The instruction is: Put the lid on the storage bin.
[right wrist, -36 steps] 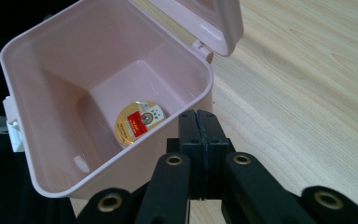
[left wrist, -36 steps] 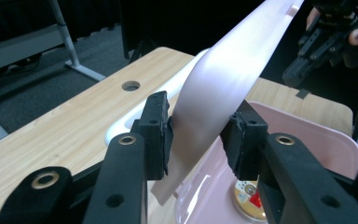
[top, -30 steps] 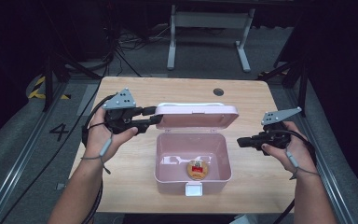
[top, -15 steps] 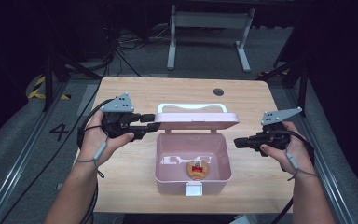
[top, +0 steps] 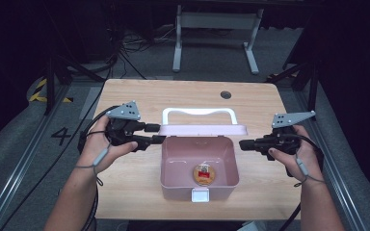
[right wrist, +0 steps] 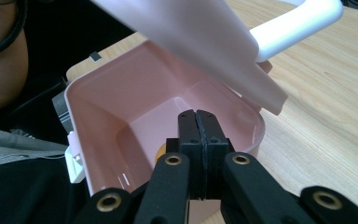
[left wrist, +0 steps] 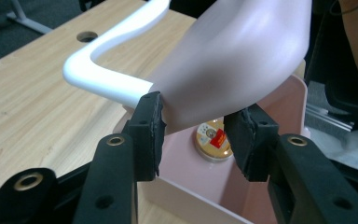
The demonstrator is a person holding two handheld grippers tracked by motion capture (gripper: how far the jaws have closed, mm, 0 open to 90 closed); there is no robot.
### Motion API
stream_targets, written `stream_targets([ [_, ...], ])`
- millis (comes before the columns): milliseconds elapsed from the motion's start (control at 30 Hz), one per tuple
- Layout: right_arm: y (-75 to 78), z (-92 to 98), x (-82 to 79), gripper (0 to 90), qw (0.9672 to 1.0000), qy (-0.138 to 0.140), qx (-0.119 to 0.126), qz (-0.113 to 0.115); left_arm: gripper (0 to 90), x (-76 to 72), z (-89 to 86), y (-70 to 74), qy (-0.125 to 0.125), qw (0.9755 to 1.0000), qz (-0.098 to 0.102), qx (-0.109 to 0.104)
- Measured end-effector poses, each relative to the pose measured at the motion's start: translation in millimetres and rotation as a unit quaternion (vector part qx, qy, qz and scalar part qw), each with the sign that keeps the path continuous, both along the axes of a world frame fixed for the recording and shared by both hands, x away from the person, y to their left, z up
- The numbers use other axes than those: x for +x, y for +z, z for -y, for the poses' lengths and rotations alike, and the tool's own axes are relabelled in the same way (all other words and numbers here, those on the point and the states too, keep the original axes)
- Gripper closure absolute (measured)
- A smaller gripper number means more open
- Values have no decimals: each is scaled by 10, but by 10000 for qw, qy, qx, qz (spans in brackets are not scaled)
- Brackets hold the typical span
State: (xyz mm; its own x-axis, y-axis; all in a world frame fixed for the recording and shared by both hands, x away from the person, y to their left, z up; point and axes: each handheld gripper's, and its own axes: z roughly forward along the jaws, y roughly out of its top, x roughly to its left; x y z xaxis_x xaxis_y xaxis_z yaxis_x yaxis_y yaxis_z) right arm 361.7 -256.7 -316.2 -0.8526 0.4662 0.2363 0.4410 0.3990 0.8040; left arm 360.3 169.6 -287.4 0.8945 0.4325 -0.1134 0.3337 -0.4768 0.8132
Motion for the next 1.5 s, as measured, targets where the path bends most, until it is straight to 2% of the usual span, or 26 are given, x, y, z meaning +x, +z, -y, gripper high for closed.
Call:
stream_targets([
  [167, -8, -26, 0, 900, 10000, 10, 29, 7, 540, -17, 9, -17, -185, 9994, -86, 266],
  [333, -5, -16, 3, 900, 10000, -22, 51, 17, 488, -3, 16, -72, -304, 9982, -335, 393],
  [467, -2, -19, 0, 900, 10000, -26, 51, 44, 443, 13, -15, -111, -289, 9970, -421, 587],
  [600, 2, -22, -7, 900, 10000, -16, 66, 64, 427, 29, -82, -117, -258, 9965, -467, 638],
  [733, 18, -17, -24, 900, 9999, 11, 75, 91, 409, 95, -225, -128, 38, 9975, -453, 534],
  [867, 32, -15, -36, 900, 9999, 49, 48, 119, 386, 150, -326, -160, 190, 9974, -518, 453],
  [933, 30, -22, -38, 900, 9999, 46, 40, 127, 368, 189, -363, -188, 297, 9973, -476, 481],
  [1100, 28, -56, -51, 900, 9999, 109, 8, 118, 336, 337, -494, -293, 679, 9950, -481, 548],
  [1167, 21, -74, -57, 891, 9997, 221, -52, 103, 320, 400, -555, -344, 846, 9937, -485, 560],
  [1300, 4, -96, -55, 888, 9994, 295, -153, 108, 310, 498, -636, -431, 1107, 9905, -562, 594],
  [1333, 2, -101, -60, 887, 9992, 337, -181, 96, 310, 539, -668, -482, 1242, 9881, -611, 673],
  [1400, -1, -107, -70, 886, 9987, 424, -263, 93, 310, 570, -695, -517, 1301, 9870, -658, 680],
  [1433, -1, -107, -75, 886, 9985, 449, -295, 88, 310, 581, -699, -534, 1325, 9869, -683, 621],
  [1500, -1, -107, -82, 886, 9984, 474, -318, 61, 311, 593, -710, -536, 1303, 9869, -698, 652],
])
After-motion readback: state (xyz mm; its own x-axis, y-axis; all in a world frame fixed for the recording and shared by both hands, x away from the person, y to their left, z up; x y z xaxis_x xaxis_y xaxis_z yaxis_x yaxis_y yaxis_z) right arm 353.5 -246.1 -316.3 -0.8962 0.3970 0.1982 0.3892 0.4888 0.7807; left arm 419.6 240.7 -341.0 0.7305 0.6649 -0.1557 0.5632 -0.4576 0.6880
